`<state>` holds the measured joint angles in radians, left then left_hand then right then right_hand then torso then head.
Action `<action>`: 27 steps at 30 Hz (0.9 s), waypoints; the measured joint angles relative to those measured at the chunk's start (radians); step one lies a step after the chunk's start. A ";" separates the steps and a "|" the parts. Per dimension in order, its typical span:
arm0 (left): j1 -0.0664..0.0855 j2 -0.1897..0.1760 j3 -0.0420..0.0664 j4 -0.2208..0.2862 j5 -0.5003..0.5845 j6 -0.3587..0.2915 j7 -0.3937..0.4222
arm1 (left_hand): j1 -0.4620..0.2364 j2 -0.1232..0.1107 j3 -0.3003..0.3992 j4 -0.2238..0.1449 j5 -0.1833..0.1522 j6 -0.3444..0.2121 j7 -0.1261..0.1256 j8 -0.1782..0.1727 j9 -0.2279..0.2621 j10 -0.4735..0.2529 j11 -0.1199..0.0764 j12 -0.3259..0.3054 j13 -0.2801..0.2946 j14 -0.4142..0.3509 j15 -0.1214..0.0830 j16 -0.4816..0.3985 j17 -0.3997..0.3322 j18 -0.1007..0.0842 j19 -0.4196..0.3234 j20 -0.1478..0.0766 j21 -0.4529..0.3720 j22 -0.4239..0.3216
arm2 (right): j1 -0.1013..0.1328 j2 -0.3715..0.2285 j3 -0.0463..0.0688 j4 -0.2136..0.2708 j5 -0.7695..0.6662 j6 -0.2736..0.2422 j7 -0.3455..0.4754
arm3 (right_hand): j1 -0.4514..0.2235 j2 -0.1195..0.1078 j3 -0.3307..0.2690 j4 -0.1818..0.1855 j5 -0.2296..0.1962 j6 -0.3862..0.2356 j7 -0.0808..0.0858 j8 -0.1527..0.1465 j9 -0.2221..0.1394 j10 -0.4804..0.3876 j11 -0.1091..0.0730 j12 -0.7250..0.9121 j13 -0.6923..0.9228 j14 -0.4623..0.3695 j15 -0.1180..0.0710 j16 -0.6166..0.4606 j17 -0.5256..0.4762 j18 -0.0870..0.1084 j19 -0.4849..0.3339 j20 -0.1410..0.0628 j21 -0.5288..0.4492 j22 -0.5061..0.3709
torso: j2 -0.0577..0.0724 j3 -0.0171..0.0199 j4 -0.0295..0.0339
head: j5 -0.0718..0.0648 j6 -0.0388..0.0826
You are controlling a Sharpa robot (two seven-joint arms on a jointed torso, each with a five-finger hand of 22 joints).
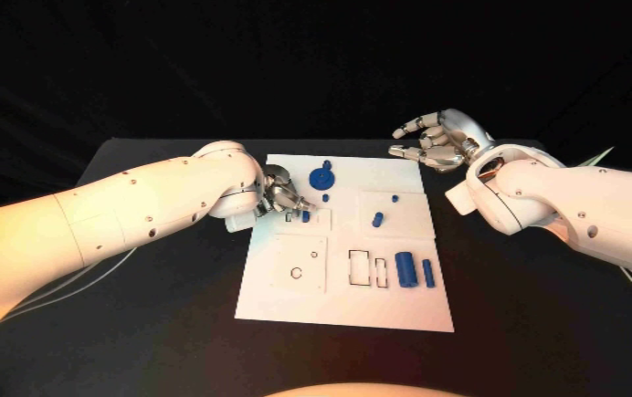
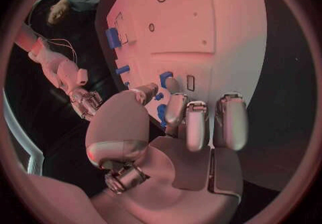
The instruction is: Assemble the parts on the task board
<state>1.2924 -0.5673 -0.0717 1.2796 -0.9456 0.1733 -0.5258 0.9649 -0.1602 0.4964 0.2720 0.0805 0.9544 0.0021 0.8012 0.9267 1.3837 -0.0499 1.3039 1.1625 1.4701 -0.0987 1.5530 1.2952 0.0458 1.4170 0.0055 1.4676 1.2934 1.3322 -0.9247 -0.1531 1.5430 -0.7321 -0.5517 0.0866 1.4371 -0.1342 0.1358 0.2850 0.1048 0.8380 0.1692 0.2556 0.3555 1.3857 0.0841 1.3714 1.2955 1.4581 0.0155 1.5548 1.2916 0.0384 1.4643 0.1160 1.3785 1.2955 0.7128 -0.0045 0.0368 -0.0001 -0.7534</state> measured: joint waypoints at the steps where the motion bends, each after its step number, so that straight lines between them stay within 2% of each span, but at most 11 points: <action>1: 0.000 -0.001 0.000 0.002 0.000 -0.001 0.000 | 0.000 0.000 0.000 0.000 0.000 0.000 0.000 0.000 0.000 0.000 0.000 0.000 0.000 0.000 0.000 0.000 0.000 0.000 0.000 0.000 0.000 0.000 | 0.000 0.000 0.000 0.000 0.000 0.000 0.000 | 0.000 0.000 0.000 0.000 0.000 0.000 0.000 0.000 0.000 0.000 0.000 0.000 0.000 0.000 0.000 0.000 0.000 0.000 0.000 0.000 0.000 0.000 | 0.000 0.0000 -0.0001 | 0.000 0.000; 4: 0.000 -0.006 0.006 0.009 0.003 -0.004 0.001 | 0.003 -0.003 -0.023 0.023 0.000 0.000 0.000 0.000 0.001 0.000 0.000 0.000 -0.001 0.000 0.000 0.000 0.000 0.000 0.000 0.000 0.000 0.000 | 0.000 0.000 0.000 -0.001 0.000 0.000 0.001 | 0.000 0.000 0.000 0.000 0.000 0.000 0.000 0.000 0.000 0.000 0.000 0.000 0.000 0.000 0.000 0.000 0.000 0.000 0.000 0.000 0.000 0.000 | 0.000 0.0001 -0.0005 | 0.000 0.002; 7: -0.001 -0.015 0.022 0.021 0.014 -0.008 0.002 | 0.004 -0.004 -0.024 0.023 0.000 -0.008 0.008 0.000 0.008 -0.001 0.000 -0.012 -0.003 0.000 0.000 0.000 0.000 0.000 0.000 0.000 0.000 0.000 | -0.001 0.000 0.000 -0.002 0.000 0.000 0.001 | 0.000 0.000 0.000 0.000 0.000 0.000 0.000 0.000 0.000 0.000 0.000 0.000 0.000 0.000 0.000 0.000 0.000 0.000 0.000 0.000 0.000 0.000 | 0.000 0.0000 -0.0006 | 0.000 0.005; 10: 0.000 -0.029 0.046 0.030 0.031 -0.010 0.003 | 0.014 -0.013 -0.041 0.006 0.000 -0.036 0.018 -0.040 0.008 -0.012 0.010 -0.045 -0.039 0.000 0.001 0.000 0.000 0.000 -0.003 0.003 -0.002 -0.002 | -0.001 0.000 0.000 -0.004 0.000 0.000 0.001 | 0.000 0.000 0.000 0.000 0.000 0.000 0.000 0.000 0.000 0.000 0.000 0.000 0.000 0.000 0.000 0.000 0.000 0.000 0.000 0.000 0.000 0.000 | 0.000 0.0002 -0.0006 | 0.001 0.006; 11: 0.001 -0.033 0.052 0.031 0.036 -0.009 0.004 | 0.021 -0.008 -0.041 0.006 0.000 -0.053 0.034 -0.069 0.006 -0.035 0.022 -0.057 -0.056 -0.006 0.007 0.000 0.000 0.000 -0.011 0.011 -0.011 -0.006 | -0.001 0.000 0.000 -0.004 0.000 0.000 0.001 | 0.000 0.000 0.000 0.000 0.000 0.000 0.000 0.000 0.000 0.000 0.000 0.000 0.000 0.000 0.000 0.000 0.000 0.000 0.000 0.000 0.000 0.000 | 0.000 0.0004 -0.0005 | 0.002 0.006; 12: 0.003 -0.038 0.057 0.031 0.040 -0.008 0.004 | 0.033 0.001 -0.046 0.010 0.000 -0.057 0.037 -0.085 0.006 -0.056 0.022 -0.059 -0.061 -0.011 0.011 0.000 0.000 0.000 -0.015 0.014 -0.014 -0.012 | -0.001 0.000 0.000 -0.005 0.000 0.000 0.001 | 0.000 0.000 0.000 0.000 0.000 0.000 0.000 0.000 0.000 0.000 0.000 0.000 0.000 0.000 0.000 0.000 0.000 0.000 0.000 0.000 0.000 0.000 | -0.001 0.0005 -0.0002 | 0.002 0.007; 14: 0.012 -0.045 0.066 0.024 0.048 -0.006 0.006 | 0.058 0.007 -0.105 0.016 0.000 -0.084 0.064 -0.137 -0.021 -0.073 0.037 -0.077 -0.082 0.004 0.026 0.000 0.000 0.001 -0.029 0.029 -0.026 -0.032 | -0.001 -0.001 0.000 -0.006 0.000 0.000 0.001 | 0.000 0.000 0.000 0.000 0.000 0.000 0.000 0.000 0.000 0.000 0.000 0.000 0.000 0.000 0.000 0.000 0.000 0.000 0.000 0.000 0.000 0.000 | -0.001 0.0012 0.0000 | 0.003 0.008; 16: 0.026 -0.047 0.071 0.008 0.050 -0.003 0.007 | 0.080 0.014 -0.105 0.016 0.001 -0.097 0.078 -0.178 -0.043 -0.085 0.048 -0.081 -0.085 -0.007 0.037 0.000 0.000 0.001 -0.038 0.038 -0.025 -0.032 | -0.001 -0.001 0.000 -0.006 0.000 0.000 0.001 | 0.000 0.000 0.000 0.000 0.000 0.000 0.000 0.000 0.000 0.000 0.000 0.000 0.000 0.000 0.000 0.000 0.000 0.000 0.000 0.000 0.000 0.000 | -0.002 0.0015 0.0008 | 0.004 0.010; 20: 0.051 -0.044 0.078 -0.043 0.038 0.002 0.011 | 0.096 0.024 -0.105 0.016 0.001 -0.124 0.084 -0.213 -0.068 -0.097 0.061 -0.082 -0.100 -0.007 0.037 0.000 0.000 0.001 -0.045 0.045 -0.037 -0.045 | -0.001 -0.001 0.000 -0.008 0.000 0.000 0.001 | 0.000 0.000 0.000 0.000 0.000 -0.002 0.002 0.000 0.000 0.000 0.000 0.000 0.000 0.000 0.000 0.000 0.000 0.000 0.000 0.000 0.000 0.000 | -0.002 0.0018 0.0014 | 0.007 0.014; 25: 0.057 -0.019 0.078 -0.102 0.018 0.010 0.015 | 0.098 0.022 -0.105 0.016 0.001 -0.124 0.084 -0.221 -0.071 -0.097 0.061 -0.091 -0.106 -0.006 0.038 0.000 0.000 0.001 -0.045 0.045 -0.037 -0.048 | -0.001 0.000 0.000 -0.010 0.000 0.000 0.000 | 0.000 0.000 0.000 0.000 0.000 -0.002 0.002 0.000 0.000 0.000 0.000 0.000 0.000 0.000 0.000 0.000 0.000 0.000 0.000 0.000 0.000 0.000 | 0.001 0.0014 0.0002 | 0.010 0.018; 27: 0.058 -0.007 0.078 -0.124 0.012 0.013 0.017 | 0.098 0.022 -0.105 0.016 0.001 -0.124 0.084 -0.221 -0.072 -0.097 0.061 -0.094 -0.111 0.003 0.047 0.000 0.000 0.001 -0.045 0.045 -0.037 -0.054 | -0.001 0.000 0.000 -0.010 0.000 0.000 0.000 | 0.000 0.000 0.000 0.000 0.000 -0.002 0.002 0.000 0.000 0.000 0.000 0.000 0.000 0.000 0.000 0.000 0.000 0.000 0.000 0.000 0.000 0.000 | 0.001 0.0012 0.0000 | 0.011 0.018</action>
<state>1.3509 -0.5745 0.0060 1.1561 -0.9339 0.1861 -0.5093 1.0627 -0.1381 0.3912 0.2878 0.0811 0.8308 0.0857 0.5805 0.8551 1.2862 0.0108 1.2100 1.0518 1.4735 -0.0513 1.5527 1.2953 0.0467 1.3719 0.0506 1.4306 1.2394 1.3308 -0.9247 -0.1532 1.5329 -0.7318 -0.5522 0.0870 1.4371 -0.1342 0.1359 0.2851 0.1048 0.8361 0.1709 0.2556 0.3555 1.3857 0.0842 1.3714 1.2955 1.4581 0.0155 1.5548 1.2916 0.0385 1.4643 0.1160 1.3784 1.2955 0.7140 -0.0034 0.0368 0.0108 -0.7351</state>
